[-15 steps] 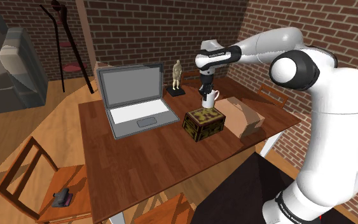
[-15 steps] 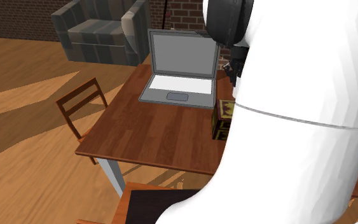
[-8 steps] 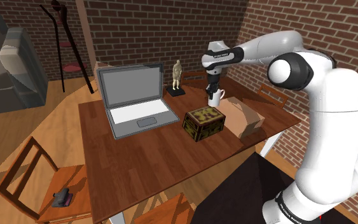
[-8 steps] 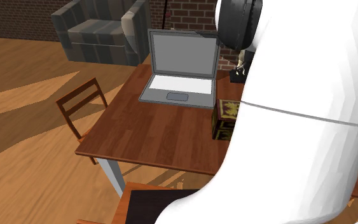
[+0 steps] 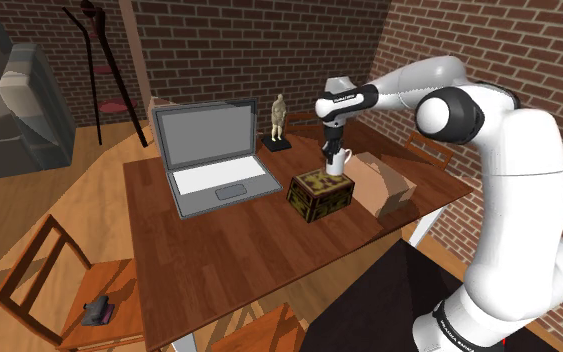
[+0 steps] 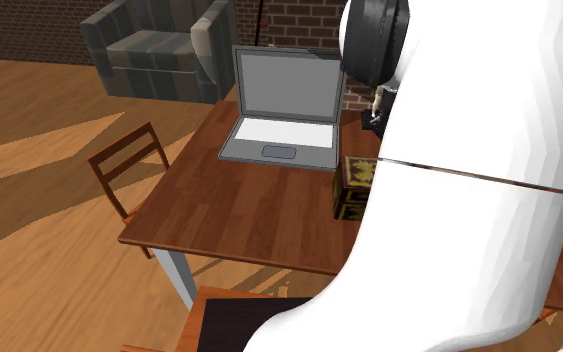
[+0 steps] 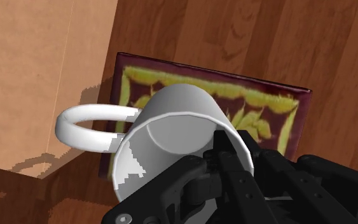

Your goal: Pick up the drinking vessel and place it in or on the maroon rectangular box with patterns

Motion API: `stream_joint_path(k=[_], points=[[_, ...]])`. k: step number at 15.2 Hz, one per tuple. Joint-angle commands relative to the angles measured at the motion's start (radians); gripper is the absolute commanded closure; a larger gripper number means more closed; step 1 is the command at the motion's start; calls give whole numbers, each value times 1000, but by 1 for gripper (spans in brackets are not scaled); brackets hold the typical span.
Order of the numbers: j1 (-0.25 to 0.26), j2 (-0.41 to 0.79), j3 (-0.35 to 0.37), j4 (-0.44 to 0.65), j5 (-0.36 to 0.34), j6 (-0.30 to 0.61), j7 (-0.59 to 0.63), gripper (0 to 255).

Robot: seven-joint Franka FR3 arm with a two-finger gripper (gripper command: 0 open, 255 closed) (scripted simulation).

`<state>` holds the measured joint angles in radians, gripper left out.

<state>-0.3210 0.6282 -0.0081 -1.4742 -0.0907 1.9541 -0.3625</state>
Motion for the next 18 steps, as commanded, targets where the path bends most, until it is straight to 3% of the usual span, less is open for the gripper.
stream_joint_path(k=[1, 7, 14, 15, 18], points=[[1, 13, 0, -7, 0, 20, 3, 255], [1, 53, 0, -23, -2, 76, 8, 255], [1, 53, 0, -22, -2, 76, 8, 255], [1, 53, 0, -22, -2, 76, 8, 0], [1, 53, 0, -22, -2, 76, 8, 0]])
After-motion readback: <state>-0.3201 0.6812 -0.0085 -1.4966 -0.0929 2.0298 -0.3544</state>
